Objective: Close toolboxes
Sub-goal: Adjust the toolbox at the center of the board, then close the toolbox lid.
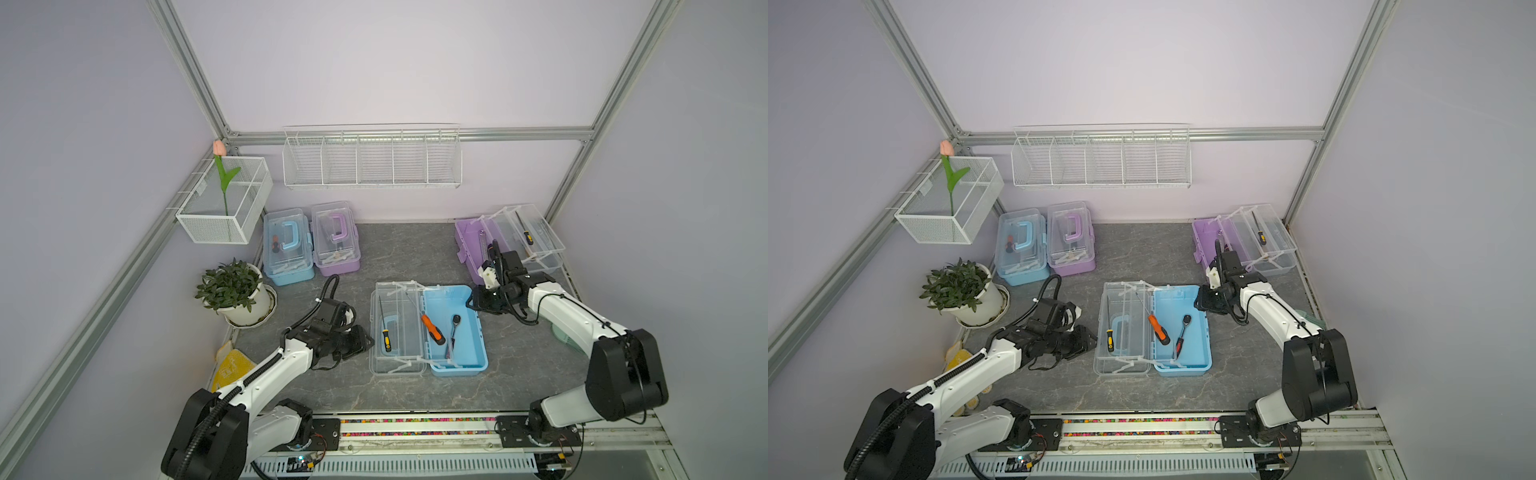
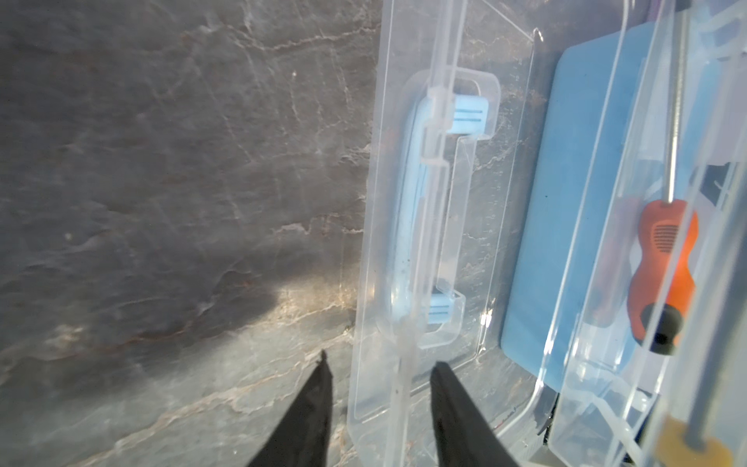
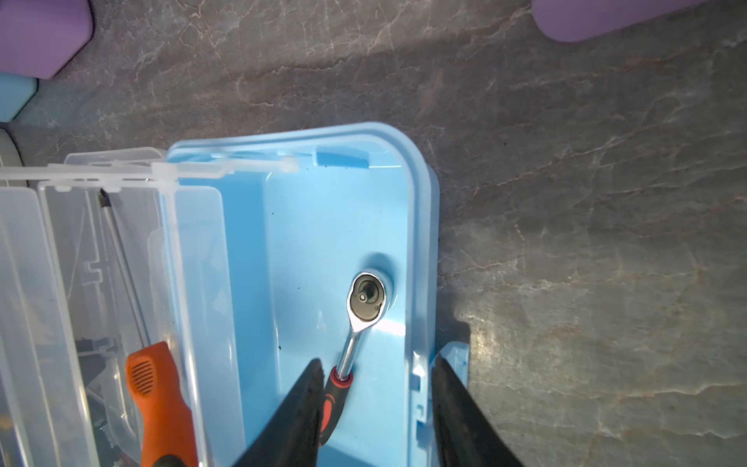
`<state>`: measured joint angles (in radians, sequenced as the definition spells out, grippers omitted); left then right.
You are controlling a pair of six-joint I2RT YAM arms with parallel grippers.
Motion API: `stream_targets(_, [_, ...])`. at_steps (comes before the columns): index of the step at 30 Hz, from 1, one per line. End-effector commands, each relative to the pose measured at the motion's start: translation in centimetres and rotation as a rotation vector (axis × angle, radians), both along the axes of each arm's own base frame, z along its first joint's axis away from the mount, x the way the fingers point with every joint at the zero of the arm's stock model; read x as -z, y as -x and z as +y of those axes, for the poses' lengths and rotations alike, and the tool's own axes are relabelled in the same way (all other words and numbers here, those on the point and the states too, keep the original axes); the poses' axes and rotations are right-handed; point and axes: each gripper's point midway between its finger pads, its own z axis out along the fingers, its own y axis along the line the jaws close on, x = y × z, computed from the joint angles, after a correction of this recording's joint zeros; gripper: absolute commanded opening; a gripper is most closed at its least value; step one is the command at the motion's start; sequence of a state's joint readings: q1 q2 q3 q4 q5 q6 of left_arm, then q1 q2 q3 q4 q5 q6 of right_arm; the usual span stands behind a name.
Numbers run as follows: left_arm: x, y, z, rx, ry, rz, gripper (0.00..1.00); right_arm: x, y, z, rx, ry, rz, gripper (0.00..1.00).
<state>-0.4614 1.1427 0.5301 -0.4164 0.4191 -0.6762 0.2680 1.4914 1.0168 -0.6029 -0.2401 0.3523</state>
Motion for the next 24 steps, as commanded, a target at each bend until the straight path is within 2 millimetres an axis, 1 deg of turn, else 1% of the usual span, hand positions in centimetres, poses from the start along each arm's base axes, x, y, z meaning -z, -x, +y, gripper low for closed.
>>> stream_targets(1, [0.2,-0.5,-0.5,-0.014,0.020,-0.009,0.32,0.4,-0.8,0.4,0.000,-0.029,-0.007,0.44])
stream_targets(2, [0.4,-0.4,-0.5,-0.015,0.023,-0.006,0.29,0.5,-1.0,0.4,-0.001,-0.028,-0.011,0.44])
stream_targets(5, [0.8,-0.4,-0.4,-0.019,0.011,-0.005,0.25,0.2,-1.6,0.1,0.008,-0.006,-0.028,0.44])
stream_targets(10, [0.6,-0.4,0.0,-0.019,-0.016,-0.012,0.15,0.1,-2.3,-0.2,0.020,-0.011,-0.040,0.36])
stream_targets(15, [-1.0,-1.0,0.8,-0.011,-0.078,-0.051,0.04,0.4,-2.2,0.2,0.002,-0.032,-0.031,0.29])
stream_targets(18, [-2.0,-1.4,1.3,-0.002,-0.123,-0.072,0.00,0.6,-2.0,-0.1,-0.010,-0.010,-0.031,0.29])
stream_targets(22, [-3.4,-1.8,2.2,0.013,-0.197,-0.097,0.00,0.2,-2.0,-0.3,-0.018,-0.020,-0.040,0.28])
stream_targets(24, [-4.2,-1.9,3.1,0.017,-0.252,-0.112,0.00,-0.3,-2.1,0.4,-0.033,-0.094,-0.049,0.26])
